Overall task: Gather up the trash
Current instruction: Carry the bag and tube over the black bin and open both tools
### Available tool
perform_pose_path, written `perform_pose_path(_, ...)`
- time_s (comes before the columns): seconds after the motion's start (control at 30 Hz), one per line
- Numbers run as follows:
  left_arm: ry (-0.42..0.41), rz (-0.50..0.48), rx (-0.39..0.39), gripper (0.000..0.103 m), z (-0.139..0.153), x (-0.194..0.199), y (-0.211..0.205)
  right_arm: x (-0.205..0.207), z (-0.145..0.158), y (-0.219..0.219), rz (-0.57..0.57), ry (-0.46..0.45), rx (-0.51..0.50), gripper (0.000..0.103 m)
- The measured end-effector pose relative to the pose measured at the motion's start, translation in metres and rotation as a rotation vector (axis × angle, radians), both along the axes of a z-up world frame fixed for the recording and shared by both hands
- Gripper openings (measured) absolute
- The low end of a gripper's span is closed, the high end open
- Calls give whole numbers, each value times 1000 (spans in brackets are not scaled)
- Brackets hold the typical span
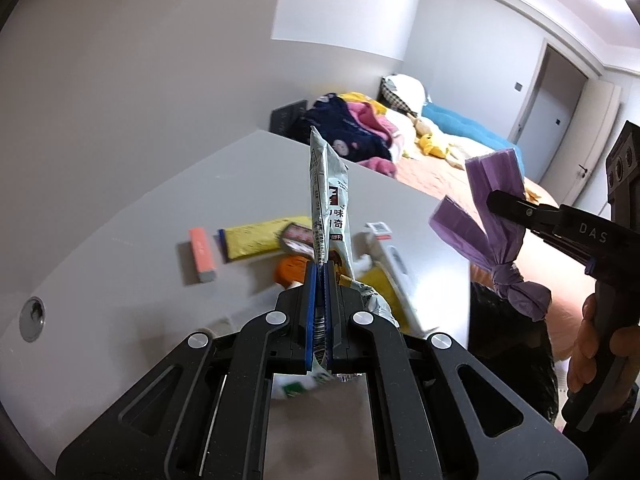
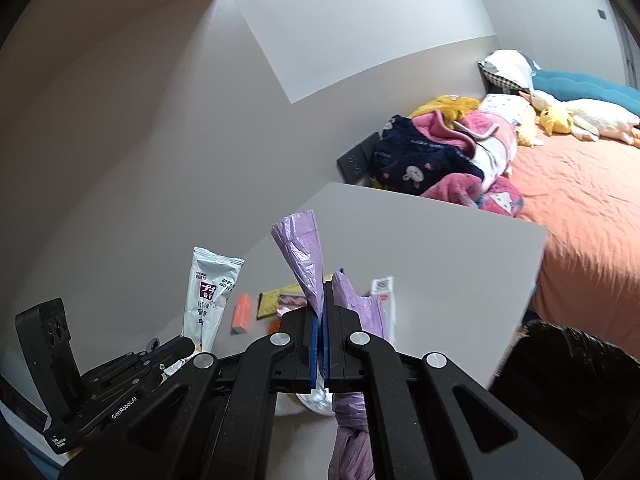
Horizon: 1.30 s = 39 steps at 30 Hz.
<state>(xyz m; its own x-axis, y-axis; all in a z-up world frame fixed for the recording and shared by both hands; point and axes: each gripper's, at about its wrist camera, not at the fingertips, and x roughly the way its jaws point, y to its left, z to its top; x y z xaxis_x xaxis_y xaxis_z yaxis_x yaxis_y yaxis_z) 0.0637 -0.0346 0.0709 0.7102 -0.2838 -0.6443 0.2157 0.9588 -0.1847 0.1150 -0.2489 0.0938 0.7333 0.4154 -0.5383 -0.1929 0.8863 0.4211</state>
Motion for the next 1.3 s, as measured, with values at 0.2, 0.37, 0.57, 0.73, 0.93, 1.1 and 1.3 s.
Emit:
perform_pose_path(0.2,11,-58,-21,2,-3,-7,-33,-22,-3,-29,-37,4,-6,2)
perform_pose_path(0.37,18,-112,-29,2,-7,-19,-60,-39,-5,-50,-66,5,-14,2)
perform_pose_path(0.57,29,-179,-41,2,-11,-27,-95,-59,-9,-76,-101,10,-21,2)
perform_pose_path(0.73,44,-245,-42,2,-16,-34,-126,-76,-10,-99,-135,11,-19,2)
perform_pose_path(0.93,55,-326,-34,2,-22,-44,-162,-94,-10,-127,-180,9,-26,2)
perform_pose_path(1.1,72,-381,-35,2,-30,-46,-187,-107,-13,-150,-216,17,-31,2)
perform_pose_path(1.3,122,-408,-5,74,-43,-49,-206,-119,-16,-174,-329,36,-75,84)
